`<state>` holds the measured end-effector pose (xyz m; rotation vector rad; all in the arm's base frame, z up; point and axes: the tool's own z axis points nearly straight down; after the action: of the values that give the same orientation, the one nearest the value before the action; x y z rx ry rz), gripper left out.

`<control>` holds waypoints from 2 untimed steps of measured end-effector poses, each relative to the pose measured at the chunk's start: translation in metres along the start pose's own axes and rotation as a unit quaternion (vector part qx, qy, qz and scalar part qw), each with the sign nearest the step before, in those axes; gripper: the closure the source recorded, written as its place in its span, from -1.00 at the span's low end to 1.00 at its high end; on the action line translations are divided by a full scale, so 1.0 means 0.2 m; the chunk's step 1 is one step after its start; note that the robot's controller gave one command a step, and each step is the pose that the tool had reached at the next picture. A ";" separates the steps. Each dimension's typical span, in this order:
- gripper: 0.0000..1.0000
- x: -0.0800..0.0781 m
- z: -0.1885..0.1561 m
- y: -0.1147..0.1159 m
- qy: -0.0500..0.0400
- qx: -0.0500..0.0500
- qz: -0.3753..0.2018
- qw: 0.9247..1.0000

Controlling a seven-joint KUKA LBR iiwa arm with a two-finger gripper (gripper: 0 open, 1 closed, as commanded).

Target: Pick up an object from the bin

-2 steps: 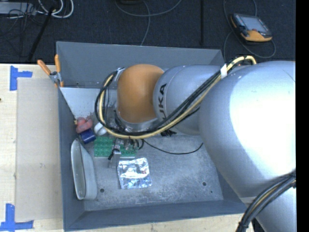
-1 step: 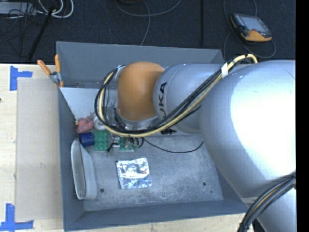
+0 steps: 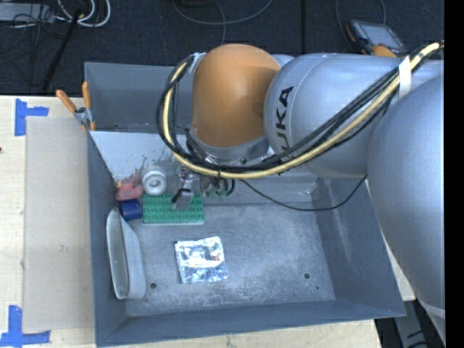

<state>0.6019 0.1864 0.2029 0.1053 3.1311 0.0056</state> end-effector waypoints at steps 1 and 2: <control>1.00 0.22 0.20 0.05 0.007 0.003 0.053 0.999; -1.00 0.21 0.19 0.05 0.005 0.003 0.054 0.999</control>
Offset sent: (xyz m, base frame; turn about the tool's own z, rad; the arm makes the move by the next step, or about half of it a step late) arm -0.0415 0.0132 -0.0376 0.1076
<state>0.5602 0.1997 0.1644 0.2750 3.1318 -0.0012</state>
